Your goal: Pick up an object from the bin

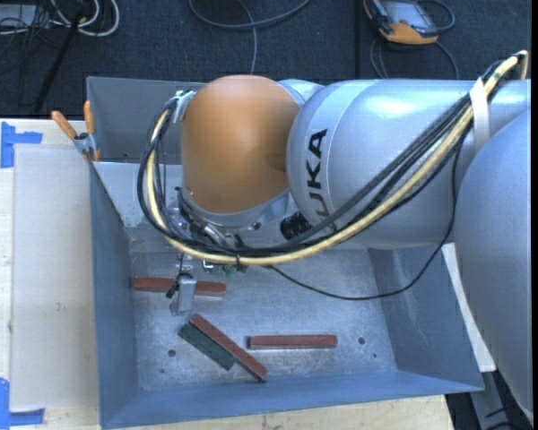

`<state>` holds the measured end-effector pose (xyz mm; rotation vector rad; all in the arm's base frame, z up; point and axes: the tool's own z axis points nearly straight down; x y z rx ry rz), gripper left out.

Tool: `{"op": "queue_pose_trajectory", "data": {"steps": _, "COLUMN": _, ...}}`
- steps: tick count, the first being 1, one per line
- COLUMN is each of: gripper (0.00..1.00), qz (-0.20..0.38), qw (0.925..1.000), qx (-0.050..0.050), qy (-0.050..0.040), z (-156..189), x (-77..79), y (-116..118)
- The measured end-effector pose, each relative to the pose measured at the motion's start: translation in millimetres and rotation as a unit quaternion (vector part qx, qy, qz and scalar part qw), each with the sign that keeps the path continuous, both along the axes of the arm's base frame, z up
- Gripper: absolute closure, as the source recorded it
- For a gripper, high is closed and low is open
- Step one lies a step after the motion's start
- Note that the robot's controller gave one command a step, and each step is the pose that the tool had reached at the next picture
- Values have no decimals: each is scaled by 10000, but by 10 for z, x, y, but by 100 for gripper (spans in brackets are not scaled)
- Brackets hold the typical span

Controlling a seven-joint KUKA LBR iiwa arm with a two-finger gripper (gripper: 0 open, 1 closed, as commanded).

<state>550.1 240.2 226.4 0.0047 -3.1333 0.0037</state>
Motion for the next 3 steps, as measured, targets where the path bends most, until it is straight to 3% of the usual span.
{"op": "queue_pose_trajectory", "data": {"steps": 1, "gripper": 0, "qz": 561, "qw": 9984, "qx": 0, "qy": 0, "z": -1549, "x": 247, "y": -456}}
{"op": "queue_pose_trajectory", "data": {"steps": 2, "gripper": 100, "qz": 546, "qw": 9985, "qx": 16, "qy": -35, "z": -1498, "x": 265, "y": -444}}
{"op": "queue_pose_trajectory", "data": {"steps": 3, "gripper": 100, "qz": 1302, "qw": 9914, "qx": 26, "qy": -79, "z": -77, "x": 79, "y": -411}}
